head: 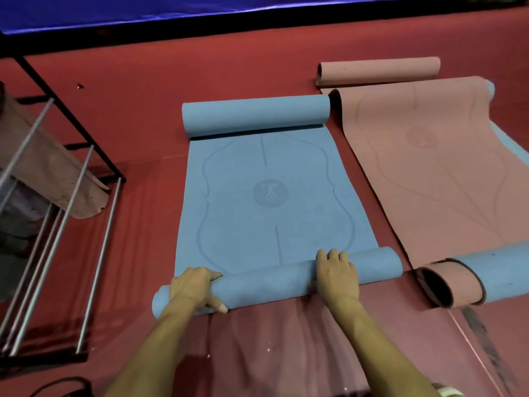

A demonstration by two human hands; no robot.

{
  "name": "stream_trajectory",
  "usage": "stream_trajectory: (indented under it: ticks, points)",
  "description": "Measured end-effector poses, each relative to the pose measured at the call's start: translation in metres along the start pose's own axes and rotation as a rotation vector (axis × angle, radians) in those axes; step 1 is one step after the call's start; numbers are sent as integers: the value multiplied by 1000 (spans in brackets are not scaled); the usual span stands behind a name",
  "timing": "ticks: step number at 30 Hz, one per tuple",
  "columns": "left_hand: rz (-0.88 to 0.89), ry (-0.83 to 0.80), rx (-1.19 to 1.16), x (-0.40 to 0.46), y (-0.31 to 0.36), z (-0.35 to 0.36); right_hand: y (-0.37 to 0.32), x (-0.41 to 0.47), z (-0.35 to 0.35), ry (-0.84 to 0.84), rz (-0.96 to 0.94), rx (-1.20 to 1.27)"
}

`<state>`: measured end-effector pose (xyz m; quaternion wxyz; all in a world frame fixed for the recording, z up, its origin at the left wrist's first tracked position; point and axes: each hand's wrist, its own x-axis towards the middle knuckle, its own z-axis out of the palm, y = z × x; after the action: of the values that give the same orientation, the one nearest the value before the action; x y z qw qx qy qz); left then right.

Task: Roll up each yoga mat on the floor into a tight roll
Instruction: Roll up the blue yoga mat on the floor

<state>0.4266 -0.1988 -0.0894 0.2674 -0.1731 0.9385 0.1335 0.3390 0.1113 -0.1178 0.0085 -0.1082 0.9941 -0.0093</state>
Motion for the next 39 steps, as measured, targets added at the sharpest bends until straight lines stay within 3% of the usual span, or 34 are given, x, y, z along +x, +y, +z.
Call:
stream_trajectory:
  ticks: [4, 8, 14, 18, 22, 39]
  points:
    - [38, -32, -83, 9, -4, -6, 0, 15, 4, -60, 1, -11]
    - [105, 50, -48, 18, -4, -4, 1, 34, 5, -230, -31, -47]
    - [64, 163, -262, 19, -9, 3, 4, 41, 3, -291, -60, -16]
    - [37, 167, -253, 19, -7, 4, -1, 34, -10, -353, -71, 16]
    - [8, 214, -131, 21, -4, 3, -5, 39, -19, -522, -83, 72]
    - [26, 353, -77, 25, 26, -1, -22, 45, -11, -341, -67, -55]
